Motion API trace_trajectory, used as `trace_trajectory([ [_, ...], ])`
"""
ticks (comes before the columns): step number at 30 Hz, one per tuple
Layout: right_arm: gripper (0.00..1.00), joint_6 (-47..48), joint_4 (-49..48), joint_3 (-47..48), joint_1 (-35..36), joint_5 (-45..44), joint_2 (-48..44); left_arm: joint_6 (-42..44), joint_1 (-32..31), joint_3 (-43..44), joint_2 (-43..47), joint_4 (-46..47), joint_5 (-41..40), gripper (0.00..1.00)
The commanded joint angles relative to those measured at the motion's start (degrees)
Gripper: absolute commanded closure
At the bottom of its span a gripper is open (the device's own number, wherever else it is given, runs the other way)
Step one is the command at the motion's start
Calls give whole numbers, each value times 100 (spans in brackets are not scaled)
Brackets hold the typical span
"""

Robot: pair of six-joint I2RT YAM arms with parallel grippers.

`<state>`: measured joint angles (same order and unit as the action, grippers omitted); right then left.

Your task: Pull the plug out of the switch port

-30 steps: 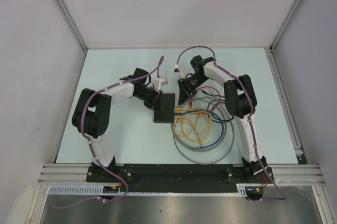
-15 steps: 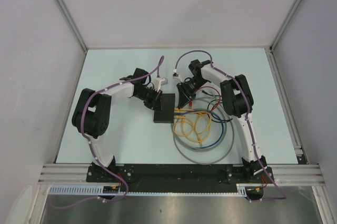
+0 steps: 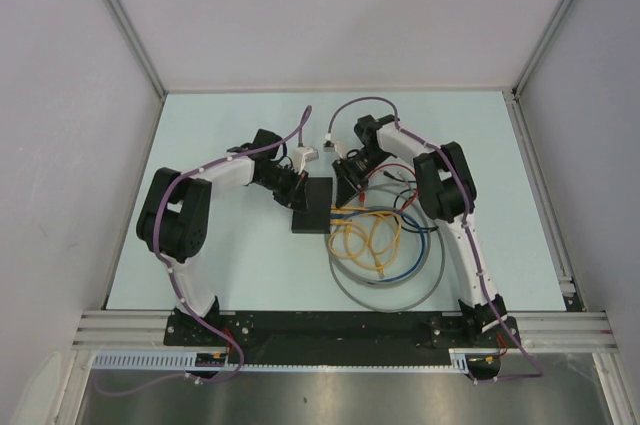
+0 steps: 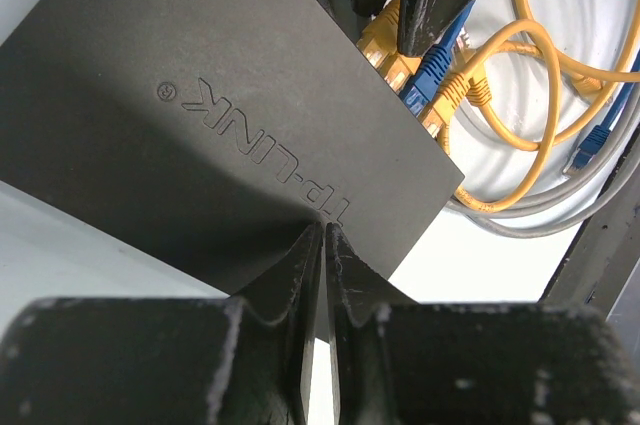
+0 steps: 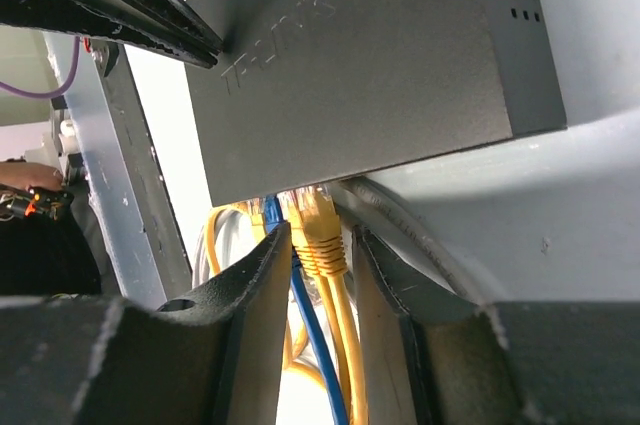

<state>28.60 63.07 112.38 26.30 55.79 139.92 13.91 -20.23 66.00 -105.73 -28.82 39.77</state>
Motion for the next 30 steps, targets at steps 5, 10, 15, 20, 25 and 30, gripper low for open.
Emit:
trace_trajectory([
  [5, 66, 322, 250, 381, 85, 248, 264, 173, -7, -210, -255, 17, -602, 87],
  [10, 62, 313, 250, 460, 120, 222, 334, 182, -7, -228, -237, 8, -628, 87],
  [15, 65, 243, 197, 504, 182, 73, 405, 182, -7, -210, -246, 8, -628, 87],
  [20, 71, 207, 101, 461, 226, -77, 414, 182, -7, -192, -255, -1, -619, 87],
  [25, 79, 373, 135, 355, 226, -156, 396, 182, -7, -210, -246, 8, -619, 87],
  [30, 82, 760, 512, 355, 200, -68, 361, 191, -7, -210, -246, 8, -611, 87],
])
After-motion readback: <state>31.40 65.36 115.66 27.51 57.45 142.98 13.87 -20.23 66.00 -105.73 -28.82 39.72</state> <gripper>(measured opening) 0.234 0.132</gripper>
